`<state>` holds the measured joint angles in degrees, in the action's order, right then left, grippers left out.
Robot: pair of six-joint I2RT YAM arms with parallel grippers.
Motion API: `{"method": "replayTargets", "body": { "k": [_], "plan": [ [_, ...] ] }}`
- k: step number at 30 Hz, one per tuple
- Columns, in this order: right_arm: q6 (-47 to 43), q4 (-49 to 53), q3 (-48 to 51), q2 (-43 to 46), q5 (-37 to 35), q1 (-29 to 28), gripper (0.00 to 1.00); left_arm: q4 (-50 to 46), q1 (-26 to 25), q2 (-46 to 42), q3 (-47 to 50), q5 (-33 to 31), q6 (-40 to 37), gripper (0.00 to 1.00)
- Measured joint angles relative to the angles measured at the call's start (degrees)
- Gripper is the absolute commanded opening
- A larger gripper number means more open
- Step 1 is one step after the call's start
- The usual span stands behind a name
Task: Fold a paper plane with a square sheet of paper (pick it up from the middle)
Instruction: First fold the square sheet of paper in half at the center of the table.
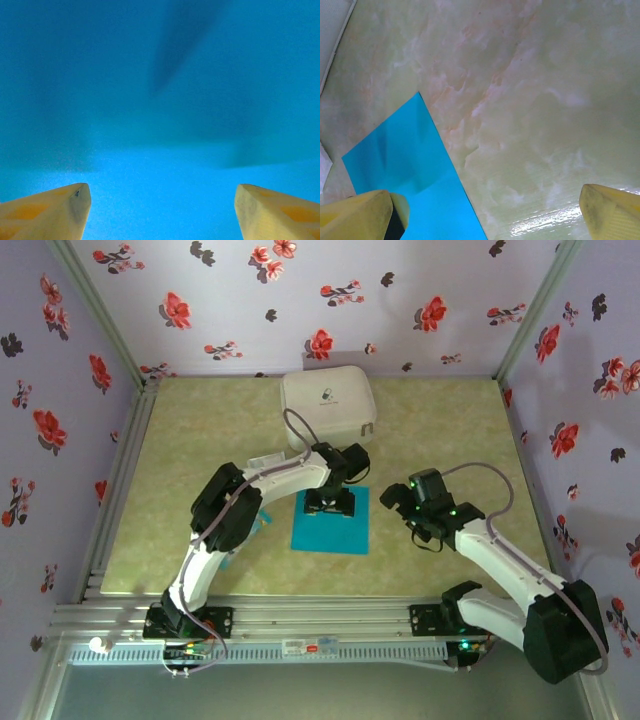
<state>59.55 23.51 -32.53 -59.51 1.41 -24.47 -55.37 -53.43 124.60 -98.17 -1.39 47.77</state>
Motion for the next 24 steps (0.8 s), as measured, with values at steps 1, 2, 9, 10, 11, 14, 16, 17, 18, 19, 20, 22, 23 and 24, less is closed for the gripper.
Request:
{"method": "replayTargets", "body": {
  "k": [1,2,9,10,11,14,16,17,18,19,20,22,23,24],
  "plan": [
    [0.0,0.0,0.2,0.0,0.0,0.0,0.97,0.0,0.0,0.3,0.0,-0.2,0.2,0.77],
    [0.0,0.0,0.4,0.0,0.0,0.1,0.97,0.0,0.0,0.5,0.0,-0.2,0.2,0.77],
    [0.0,0.0,1.3,0.0,0.0,0.1,0.98,-0.6,-0.3,1.4,-1.5,-0.8,0.5,0.79],
    [0.0,0.0,1.4,0.0,0.0,0.1,0.98,-0.8,-0.4,1.5,-1.9,-0.9,0.6,0.79],
    [0.0,0.0,1.6,0.0,0.0,0.1,0.98,-0.9,-0.6,1.5,-2.4,-1.1,0.6,0.79],
    [0.0,0.0,1.7,0.0,0.0,0.1,0.98,-0.9,-0.9,1.5,-3.4,-1.3,0.8,0.79],
    [-0.1,0.0,1.7,0.0,0.1,0.1,0.98,-0.9,-0.9,1.5,-3.5,-1.5,0.9,0.79],
    [-0.2,0.0,1.7,0.0,0.1,0.1,0.98,-1.0,-1.0,1.5,-3.5,-1.6,1.1,0.79],
    [-0.2,0.0,1.8,0.0,0.1,0.2,0.98,-1.1,-1.0,1.6,-3.6,-1.6,1.2,0.79],
    [-0.2,0.0,1.9,0.0,0.1,0.2,0.98,-1.2,-1.0,1.7,-3.6,-1.6,1.3,0.79],
    [-0.2,0.0,2.0,0.0,0.1,0.2,0.98,-1.2,-1.0,2.0,-3.6,-1.6,1.4,0.79],
    [-0.4,-0.1,2.2,0.0,0.1,0.3,0.98,-1.4,-1.0,2.4,-3.6,-1.6,1.4,0.80],
    [-0.5,0.0,2.3,0.0,0.1,0.3,0.98,-1.3,-1.0,2.7,-3.6,-1.6,1.4,0.79],
    [-0.5,0.0,2.4,0.0,0.1,0.3,0.98,-1.3,-1.0,3.0,-3.6,-1.6,1.4,0.79]
  ]
}}
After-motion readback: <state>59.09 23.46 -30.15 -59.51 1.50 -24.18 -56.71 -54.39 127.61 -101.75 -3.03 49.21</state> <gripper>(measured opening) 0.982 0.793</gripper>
